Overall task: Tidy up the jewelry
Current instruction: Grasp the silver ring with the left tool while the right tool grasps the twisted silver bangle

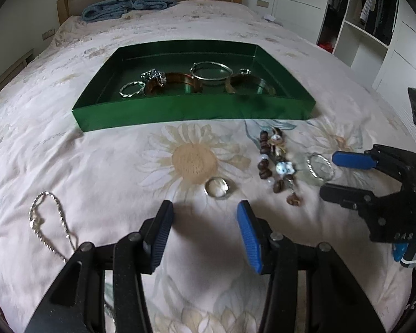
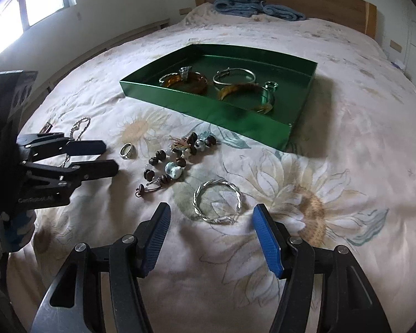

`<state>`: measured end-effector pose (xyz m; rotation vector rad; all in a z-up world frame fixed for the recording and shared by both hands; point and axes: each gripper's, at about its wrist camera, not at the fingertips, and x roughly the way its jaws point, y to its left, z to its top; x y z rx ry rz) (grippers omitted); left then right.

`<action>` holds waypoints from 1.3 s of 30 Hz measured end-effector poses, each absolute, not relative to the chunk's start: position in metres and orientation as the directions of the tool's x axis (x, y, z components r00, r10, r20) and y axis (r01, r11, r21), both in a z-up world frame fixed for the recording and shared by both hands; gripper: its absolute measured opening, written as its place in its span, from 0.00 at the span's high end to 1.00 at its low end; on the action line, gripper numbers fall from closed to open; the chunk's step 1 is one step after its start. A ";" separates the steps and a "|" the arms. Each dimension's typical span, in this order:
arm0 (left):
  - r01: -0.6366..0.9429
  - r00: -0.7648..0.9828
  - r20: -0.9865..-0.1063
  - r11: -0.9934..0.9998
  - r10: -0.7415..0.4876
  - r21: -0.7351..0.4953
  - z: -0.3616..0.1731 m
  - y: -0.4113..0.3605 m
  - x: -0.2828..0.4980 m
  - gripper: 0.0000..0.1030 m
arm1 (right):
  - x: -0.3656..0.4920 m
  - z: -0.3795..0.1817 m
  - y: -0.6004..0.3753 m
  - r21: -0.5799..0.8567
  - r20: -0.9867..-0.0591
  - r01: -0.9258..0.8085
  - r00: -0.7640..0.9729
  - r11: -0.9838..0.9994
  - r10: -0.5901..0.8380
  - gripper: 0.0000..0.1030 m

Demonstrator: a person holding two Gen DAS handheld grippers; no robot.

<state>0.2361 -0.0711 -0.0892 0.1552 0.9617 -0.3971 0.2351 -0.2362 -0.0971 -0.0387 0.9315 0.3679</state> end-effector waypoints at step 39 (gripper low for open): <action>0.404 0.585 -0.753 0.913 -0.301 -0.052 -0.050 -0.063 0.190 0.81 | 0.186 -0.058 -0.228 0.076 -0.748 -0.306 0.612 0.949 0.257 0.63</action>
